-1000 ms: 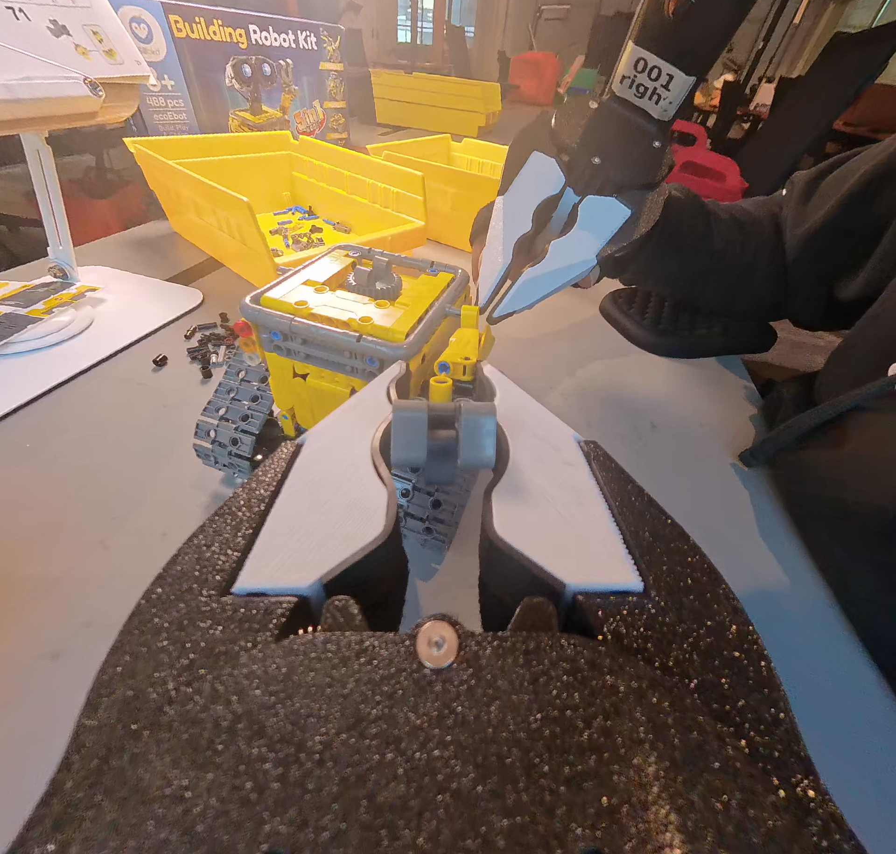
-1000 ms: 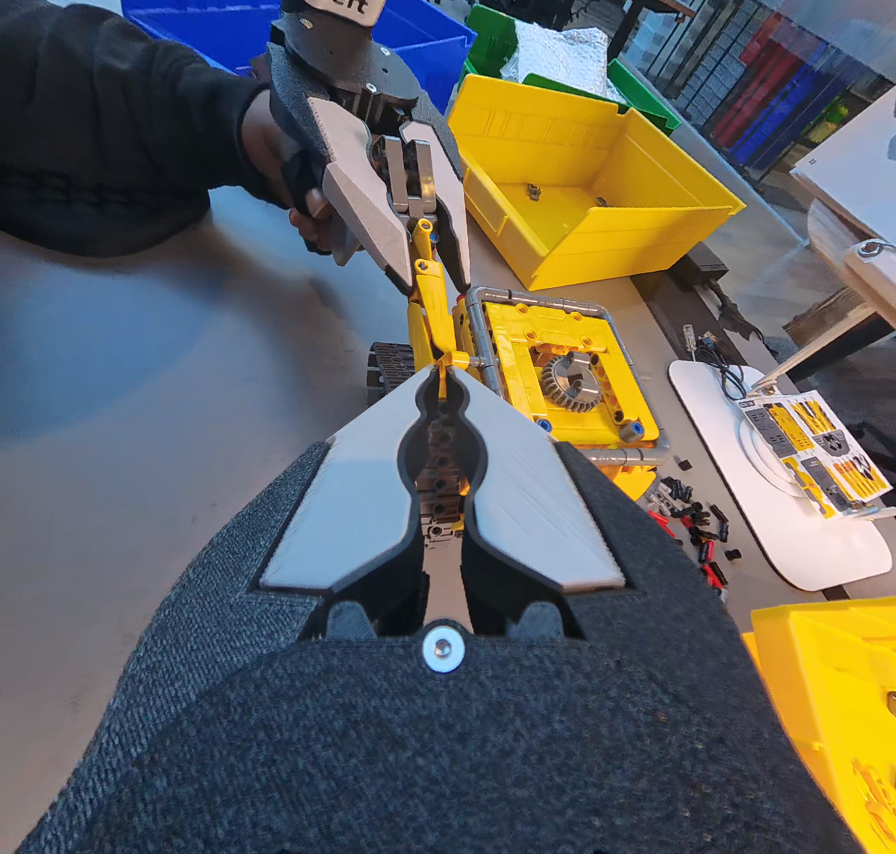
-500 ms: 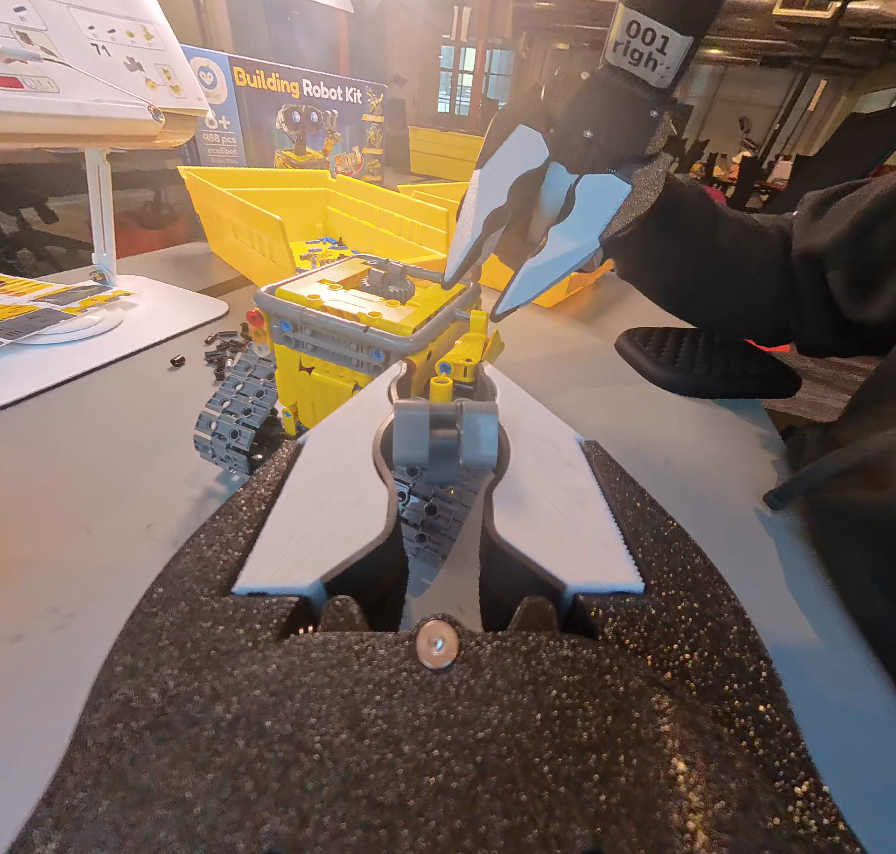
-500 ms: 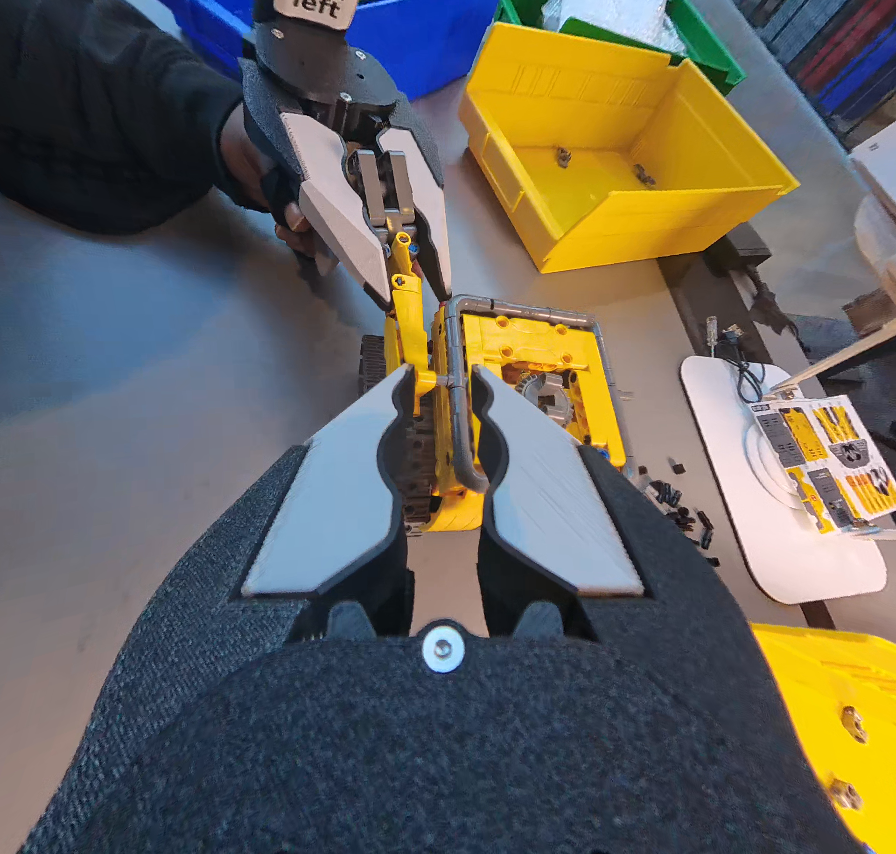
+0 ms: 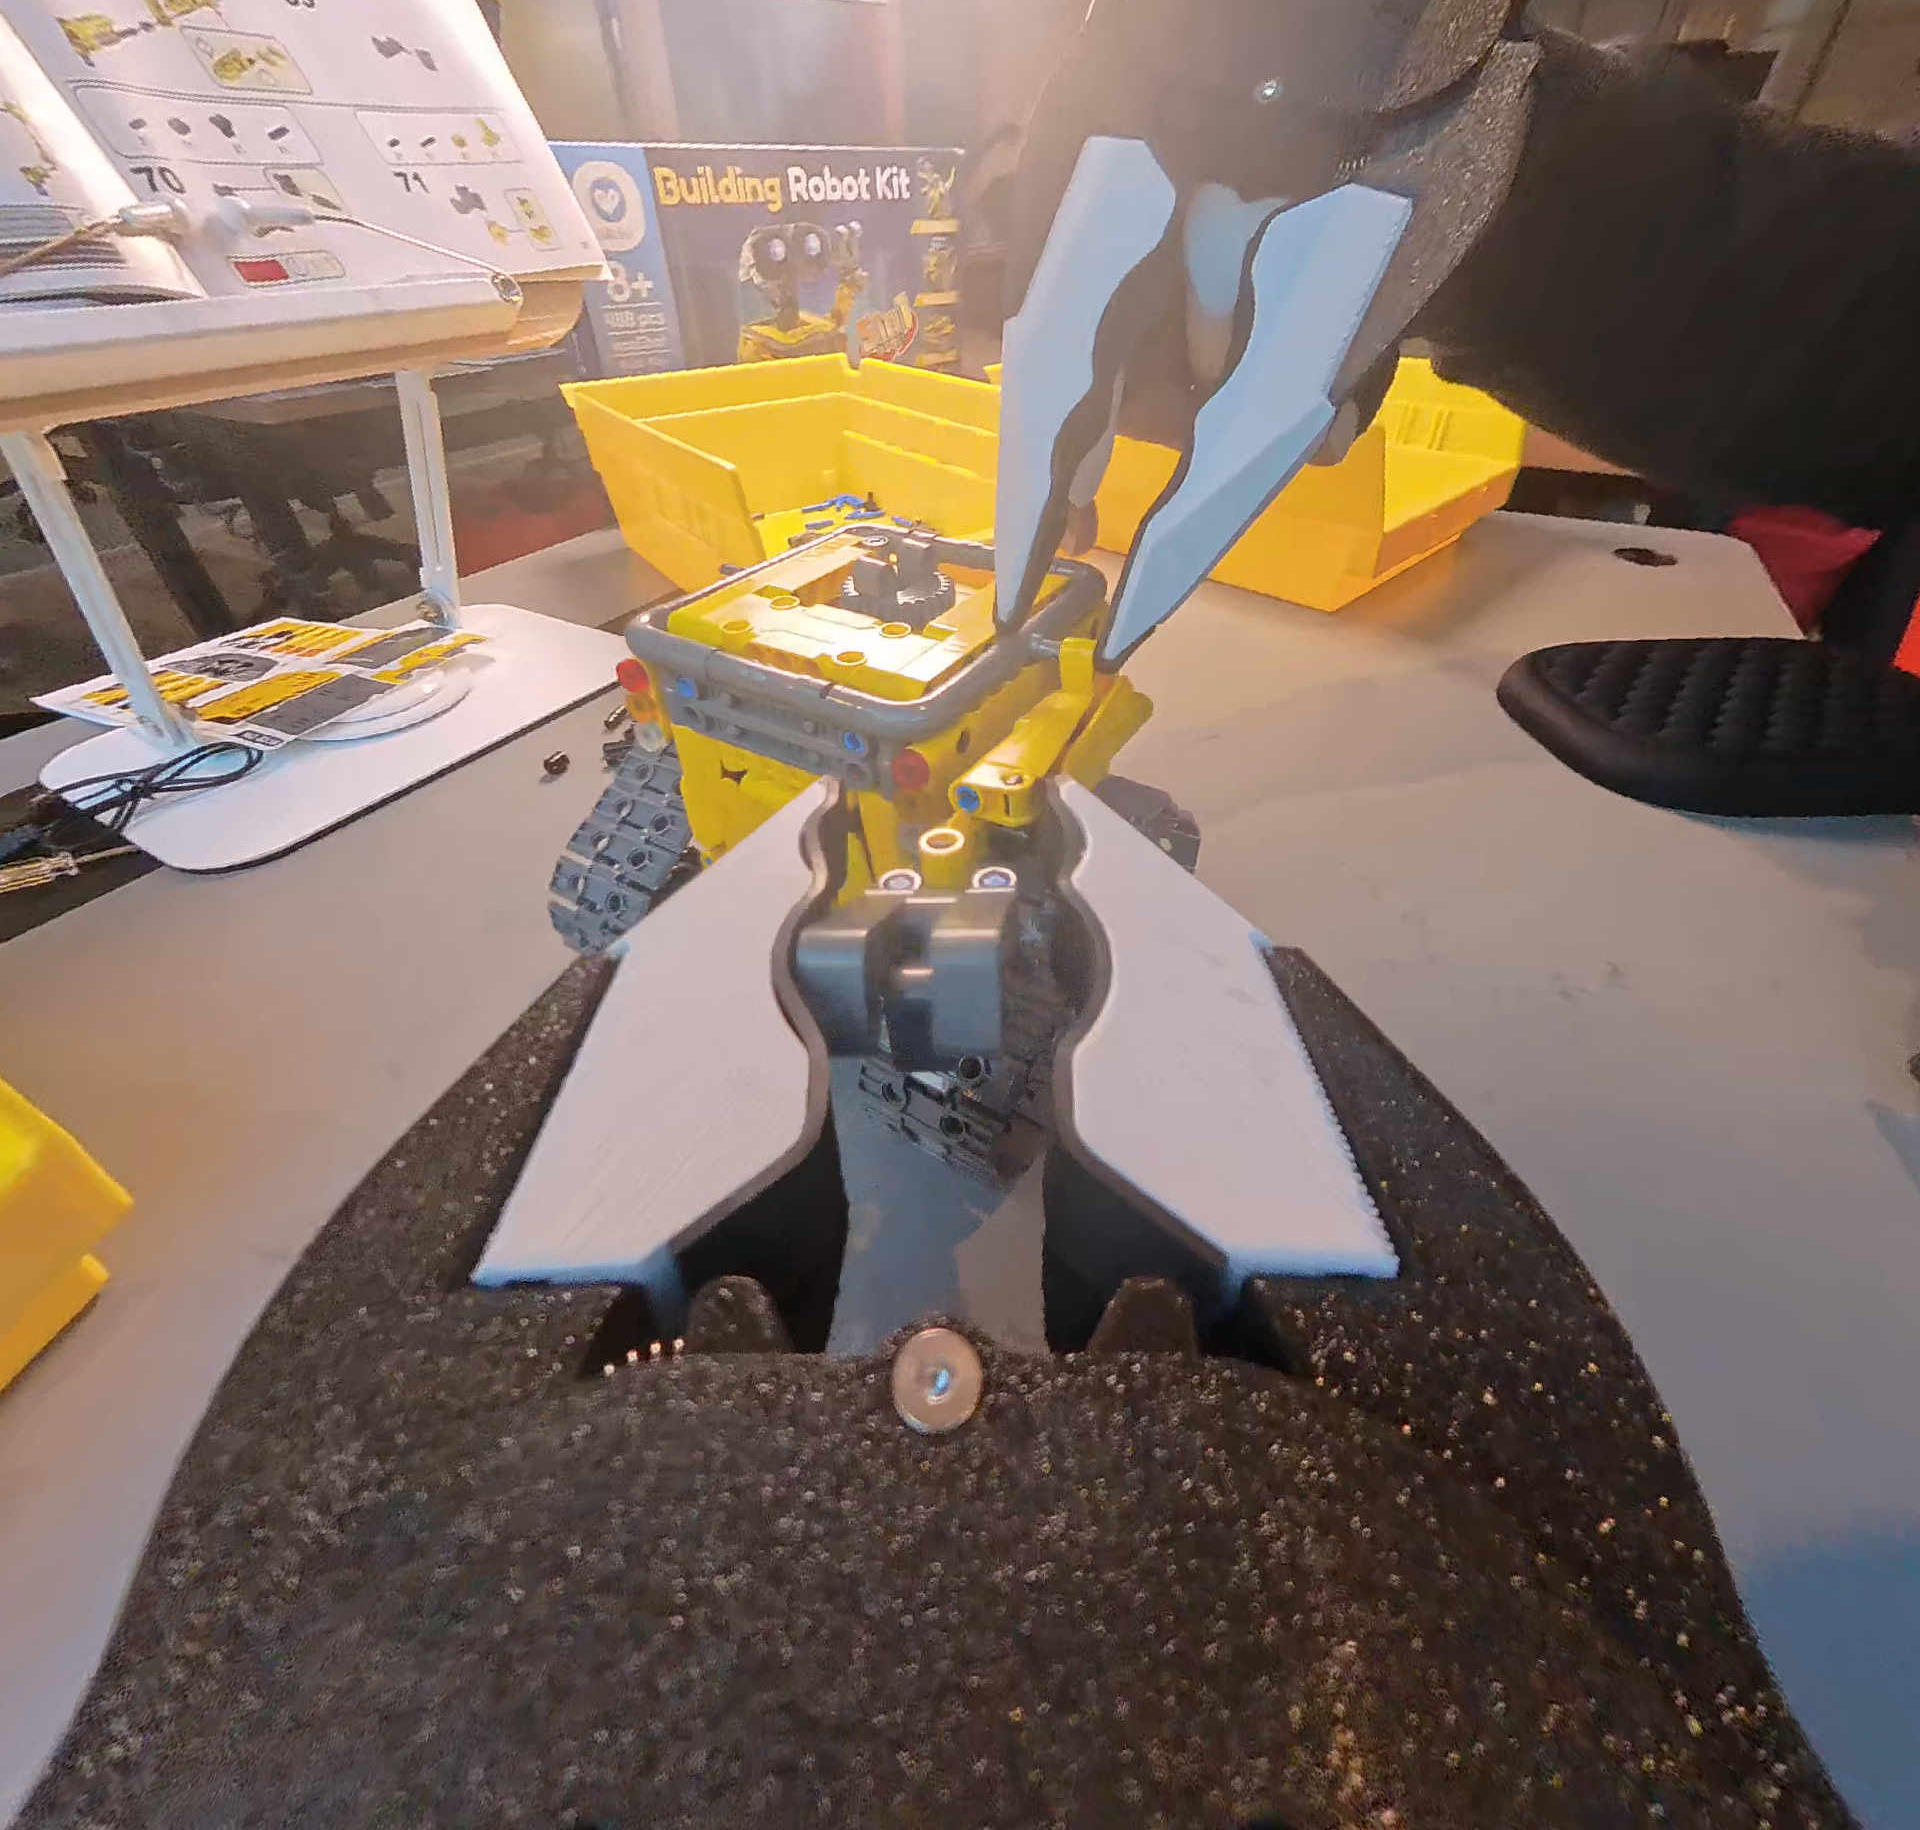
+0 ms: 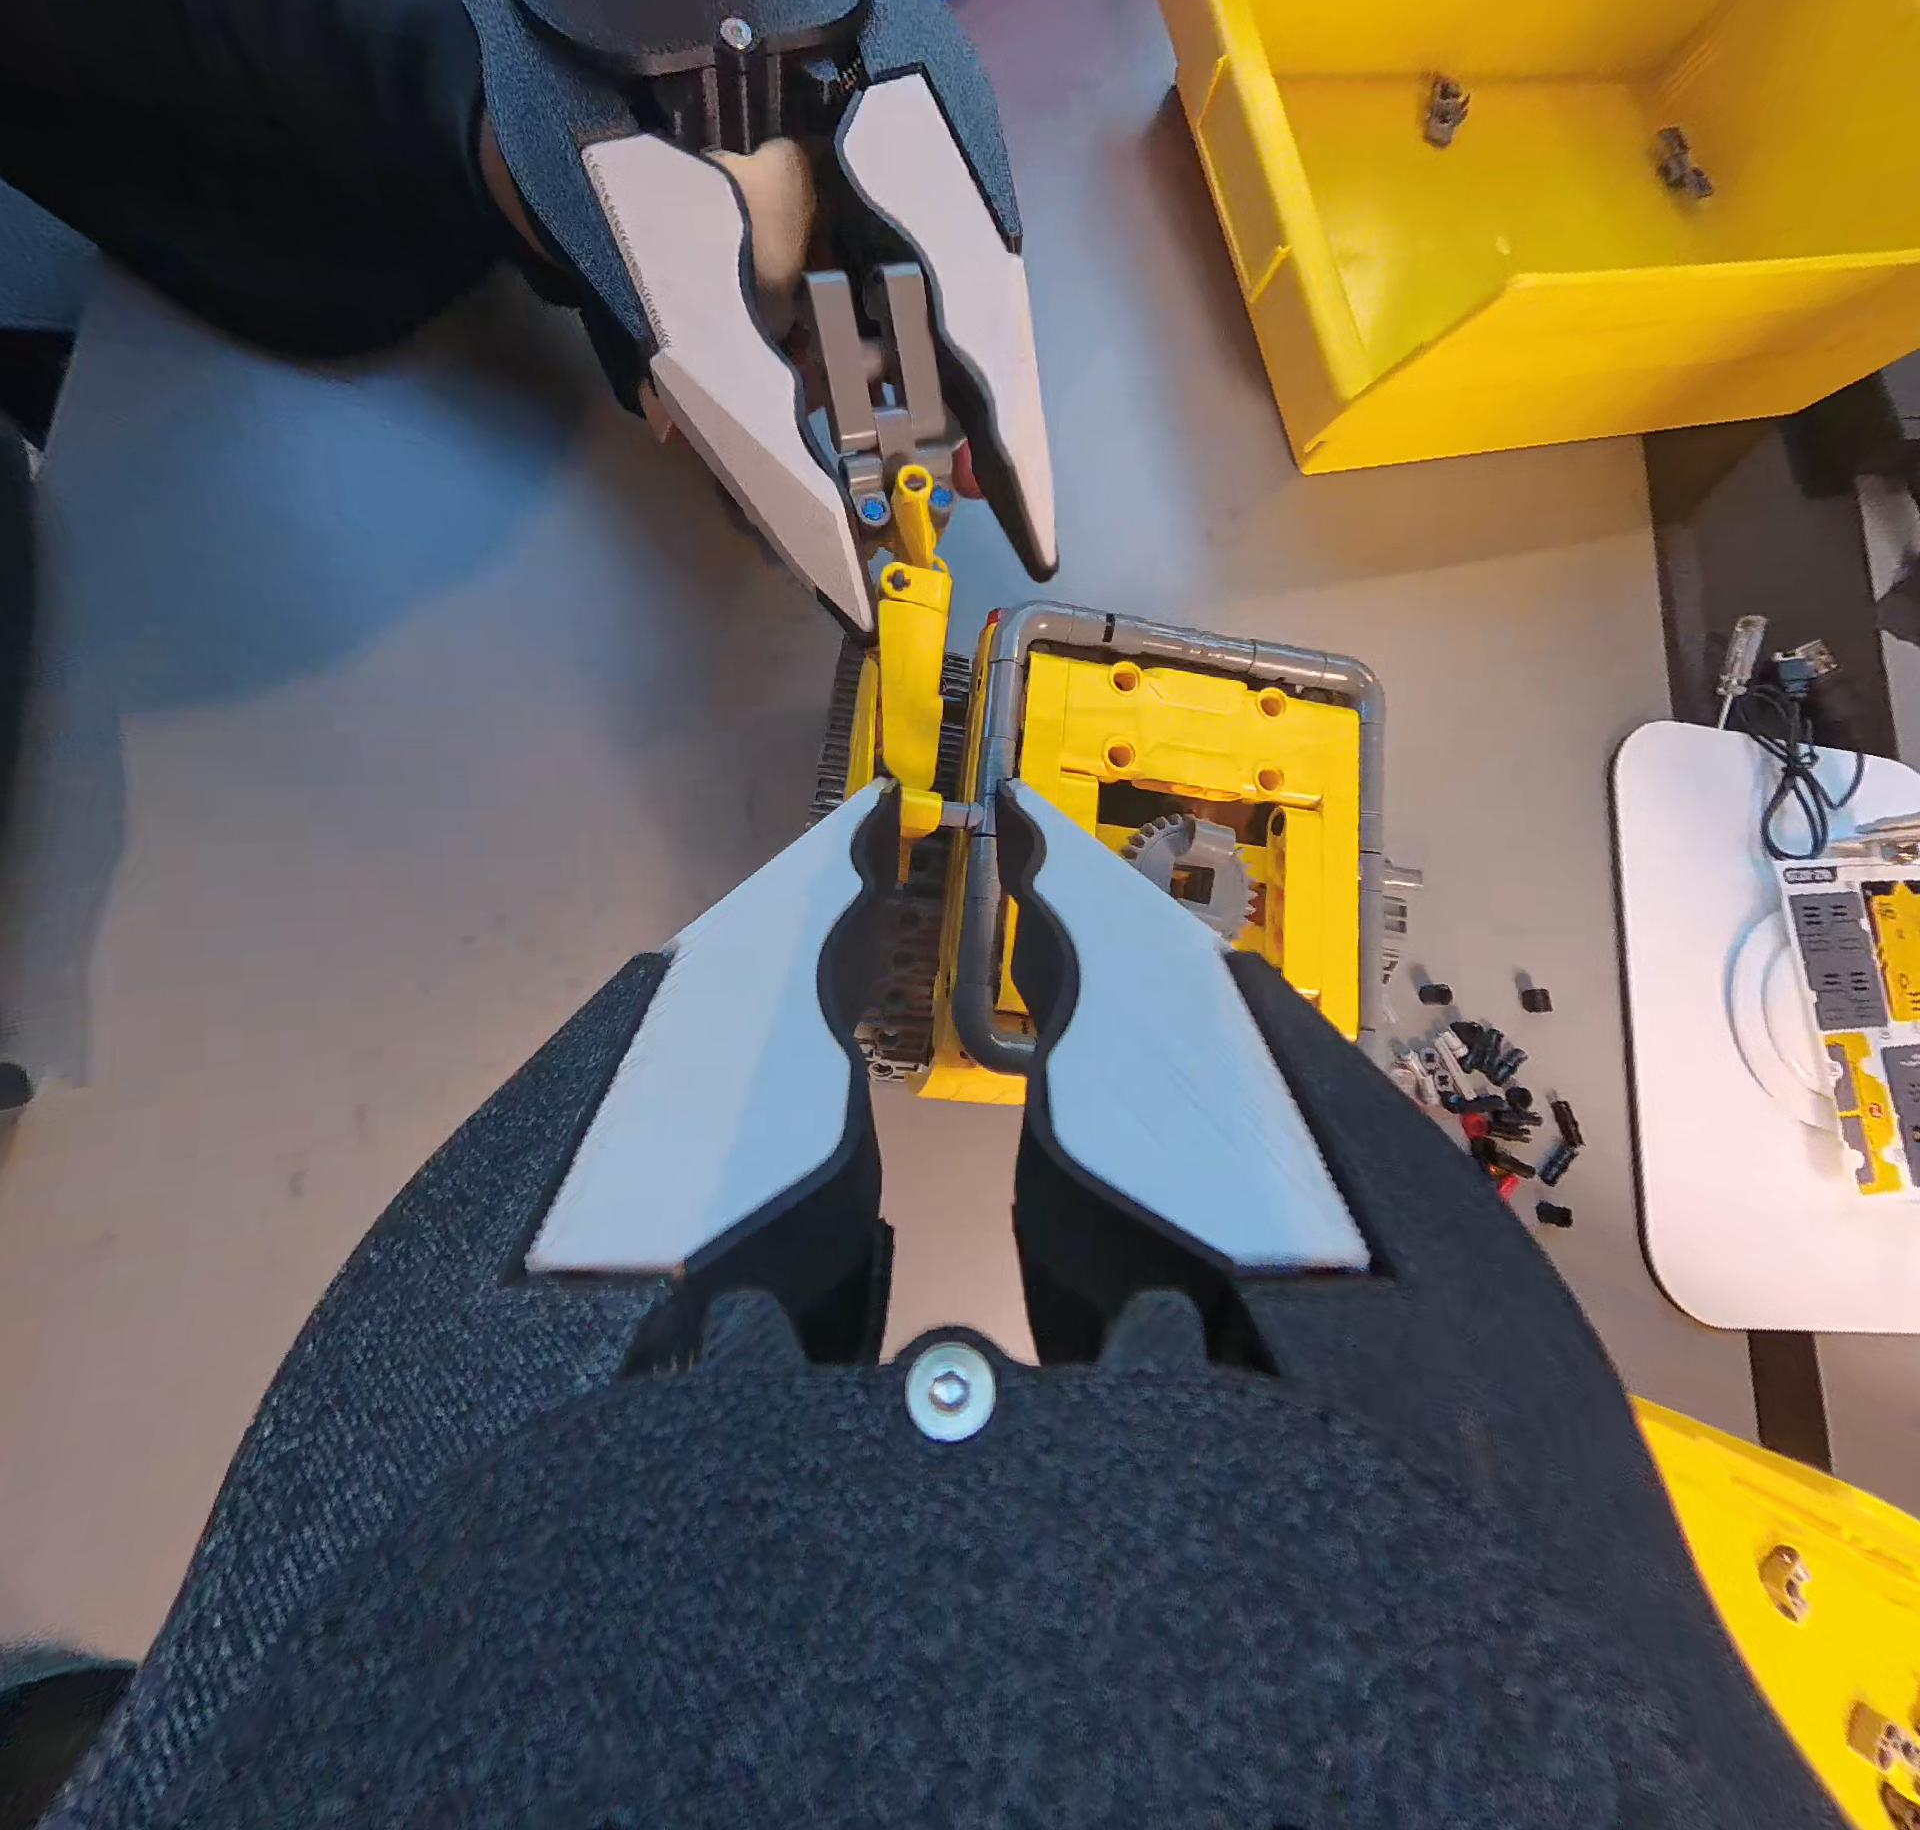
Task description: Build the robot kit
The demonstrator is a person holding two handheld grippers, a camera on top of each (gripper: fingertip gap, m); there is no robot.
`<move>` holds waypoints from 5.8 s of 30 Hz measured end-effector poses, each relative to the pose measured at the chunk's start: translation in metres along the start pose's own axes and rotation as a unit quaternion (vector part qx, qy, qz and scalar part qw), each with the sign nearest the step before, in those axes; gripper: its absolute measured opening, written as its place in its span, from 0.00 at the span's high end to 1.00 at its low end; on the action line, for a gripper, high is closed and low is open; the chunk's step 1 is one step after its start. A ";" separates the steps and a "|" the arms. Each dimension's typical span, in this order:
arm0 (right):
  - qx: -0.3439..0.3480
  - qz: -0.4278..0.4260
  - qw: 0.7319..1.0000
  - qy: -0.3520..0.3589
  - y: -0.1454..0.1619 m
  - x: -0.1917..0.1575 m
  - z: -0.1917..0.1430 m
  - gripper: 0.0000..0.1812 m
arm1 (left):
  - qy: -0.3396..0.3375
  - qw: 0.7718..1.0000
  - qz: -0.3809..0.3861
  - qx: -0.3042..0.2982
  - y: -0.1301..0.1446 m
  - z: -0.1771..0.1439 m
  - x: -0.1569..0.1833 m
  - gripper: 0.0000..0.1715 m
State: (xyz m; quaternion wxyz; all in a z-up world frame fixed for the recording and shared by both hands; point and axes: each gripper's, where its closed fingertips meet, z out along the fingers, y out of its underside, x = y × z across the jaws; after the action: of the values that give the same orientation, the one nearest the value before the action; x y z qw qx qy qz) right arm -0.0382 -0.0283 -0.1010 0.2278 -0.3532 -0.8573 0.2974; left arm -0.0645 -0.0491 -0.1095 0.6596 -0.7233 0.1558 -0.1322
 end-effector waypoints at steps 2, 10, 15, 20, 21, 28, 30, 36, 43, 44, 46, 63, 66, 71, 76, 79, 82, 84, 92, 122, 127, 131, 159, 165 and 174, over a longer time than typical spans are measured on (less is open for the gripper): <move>-0.001 0.012 1.000 -0.005 -0.001 0.001 0.000 0.91 | 0.000 1.000 -0.005 -0.006 0.001 0.000 -0.002 0.77; 0.012 0.027 1.000 -0.012 0.001 0.002 -0.001 0.91 | 0.025 0.998 0.014 -0.054 0.012 0.013 0.008 0.77; 0.034 0.039 0.998 -0.022 0.000 -0.003 0.000 0.97 | 0.052 0.994 -0.001 -0.098 0.017 0.007 0.016 0.71; 0.046 0.031 0.998 0.007 0.000 0.003 0.000 0.97 | 0.053 0.985 0.007 -0.165 0.040 0.007 0.019 0.76; 0.050 0.035 0.998 0.003 0.000 0.003 0.000 0.97 | 0.041 0.982 0.030 -0.180 0.046 0.009 0.016 0.80; 0.067 0.039 0.997 -0.001 -0.003 0.003 -0.005 0.91 | -0.017 0.972 0.128 -0.197 0.042 0.007 0.004 0.83; 0.066 0.040 0.997 -0.011 -0.006 0.001 -0.010 0.83 | -0.032 0.966 0.159 -0.201 0.039 0.005 0.002 0.83; -0.042 0.004 0.999 0.006 0.005 0.012 0.000 0.67 | -0.057 0.950 0.217 -0.218 0.035 0.002 -0.003 0.83; -0.125 0.033 0.991 -0.029 0.012 0.021 0.008 0.73 | -0.069 0.944 0.233 -0.222 0.027 0.001 -0.012 0.83; -0.131 0.039 0.990 -0.033 0.012 0.022 0.009 0.74 | -0.069 0.943 0.236 -0.224 0.027 0.000 -0.013 0.83; -0.140 0.040 0.989 -0.035 0.013 0.023 0.010 0.75 | -0.066 0.940 0.243 -0.229 0.027 0.001 -0.013 0.85; -0.075 0.029 0.996 -0.040 0.011 0.017 0.010 0.76 | 0.075 0.958 0.149 -0.231 0.021 -0.010 0.004 0.80; -0.063 0.026 0.997 -0.045 0.011 0.015 0.009 0.76 | 0.070 0.961 0.163 -0.212 0.027 -0.010 0.009 0.78; -0.048 0.026 0.997 -0.059 0.011 0.012 0.007 0.76 | 0.021 0.957 0.229 -0.178 0.026 -0.006 0.004 0.82; -0.018 0.028 0.995 -0.094 0.009 0.003 0.003 0.78 | 0.044 0.967 0.200 -0.153 0.015 -0.012 0.012 0.91; -0.011 0.002 0.994 -0.106 0.009 -0.007 0.001 0.77 | 0.062 0.970 0.176 -0.157 0.008 -0.016 0.019 0.91; -0.002 -0.013 0.993 -0.116 0.009 -0.017 -0.002 0.77 | 0.069 0.974 0.133 -0.167 0.009 -0.015 0.028 0.91; 0.006 -0.009 0.993 -0.115 0.009 -0.020 -0.004 0.77 | 0.067 0.978 0.100 -0.168 0.009 -0.015 0.031 0.91; -0.009 0.001 0.993 -0.116 0.011 -0.023 -0.006 0.76 | 0.044 0.983 0.050 -0.170 0.008 -0.012 0.036 0.91; -0.053 0.002 0.988 -0.143 0.015 -0.025 -0.011 0.75 | -0.008 0.983 0.058 -0.174 0.006 -0.012 0.045 0.97; -0.055 0.001 0.989 -0.139 0.016 -0.024 -0.011 0.77 | -0.020 0.983 0.059 -0.172 0.005 -0.012 0.044 0.97; -0.054 -0.009 0.989 -0.137 0.017 -0.024 -0.011 0.77 | -0.017 0.984 0.050 -0.170 0.006 -0.011 0.046 0.97; -0.014 -0.032 0.975 -0.220 0.024 -0.031 -0.023 0.77 | -0.077 0.985 0.007 -0.156 0.004 -0.001 0.066 0.97; -0.005 -0.042 0.974 -0.223 0.024 -0.031 -0.024 0.77 | -0.090 0.982 0.018 -0.165 0.005 0.000 0.068 0.97; 0.002 -0.050 0.976 -0.212 0.024 -0.030 -0.023 0.78 | -0.087 0.982 0.018 -0.165 0.006 0.000 0.068 0.96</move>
State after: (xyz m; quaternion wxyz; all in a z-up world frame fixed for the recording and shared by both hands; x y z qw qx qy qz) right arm 0.0060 -0.0288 -0.1063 0.0555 -0.2387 -0.9021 0.3553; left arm -0.0026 -0.0768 -0.1163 0.5441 -0.8284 0.1301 -0.0294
